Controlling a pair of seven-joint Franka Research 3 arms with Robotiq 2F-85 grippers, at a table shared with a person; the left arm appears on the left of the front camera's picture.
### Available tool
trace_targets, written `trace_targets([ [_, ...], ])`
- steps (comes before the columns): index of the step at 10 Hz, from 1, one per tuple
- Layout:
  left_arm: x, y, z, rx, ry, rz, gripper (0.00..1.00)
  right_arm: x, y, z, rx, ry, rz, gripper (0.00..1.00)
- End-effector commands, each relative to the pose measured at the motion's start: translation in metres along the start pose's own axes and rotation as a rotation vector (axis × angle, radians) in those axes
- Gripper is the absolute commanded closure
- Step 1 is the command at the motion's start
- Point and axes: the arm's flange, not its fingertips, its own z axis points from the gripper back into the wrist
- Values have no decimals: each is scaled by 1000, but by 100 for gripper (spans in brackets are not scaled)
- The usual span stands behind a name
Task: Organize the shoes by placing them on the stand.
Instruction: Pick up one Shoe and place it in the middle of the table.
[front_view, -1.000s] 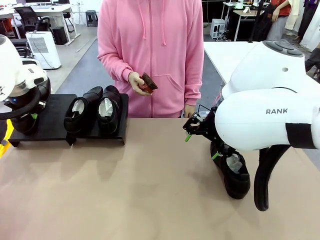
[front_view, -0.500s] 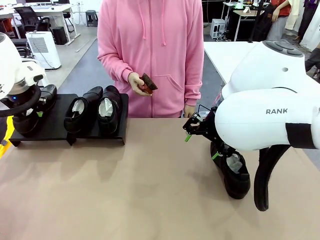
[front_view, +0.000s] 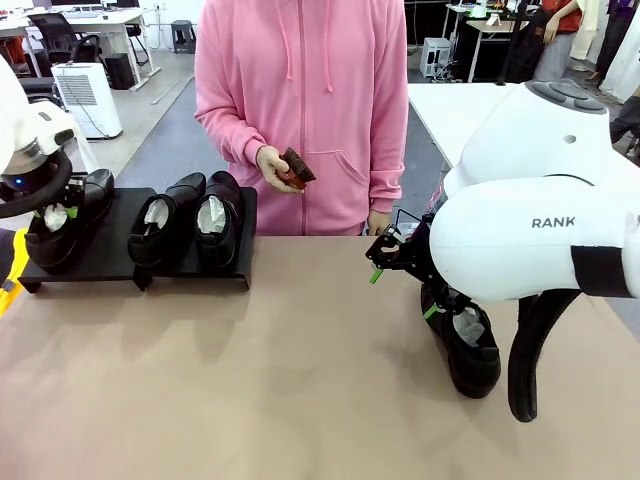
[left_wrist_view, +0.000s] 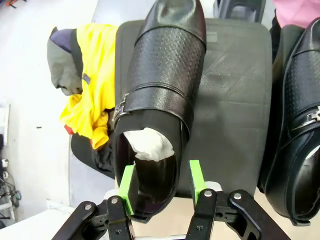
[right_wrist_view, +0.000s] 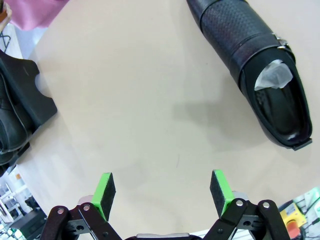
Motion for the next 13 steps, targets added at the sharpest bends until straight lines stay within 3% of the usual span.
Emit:
trace_targets([
  [1, 1, -1, -10, -1, 15, -26, 46, 4, 2, 1, 17, 12, 15, 0],
  [6, -3, -3, -13, -1, 22, -19, 46, 4, 2, 1, 17, 12, 15, 0],
  [7, -2, -28, 21, -17, -95, -61, 46, 4, 2, 1, 17, 12, 15, 0],
  [9, -11, -56, 71, 6, -173, -110, 46, 4, 2, 1, 17, 12, 15, 0],
  [12, -59, -82, 128, -142, 14, -29, 46, 4, 2, 1, 17, 12, 15, 0],
  [13, -78, -95, 141, -211, 89, -69, 46, 4, 2, 1, 17, 12, 15, 0],
])
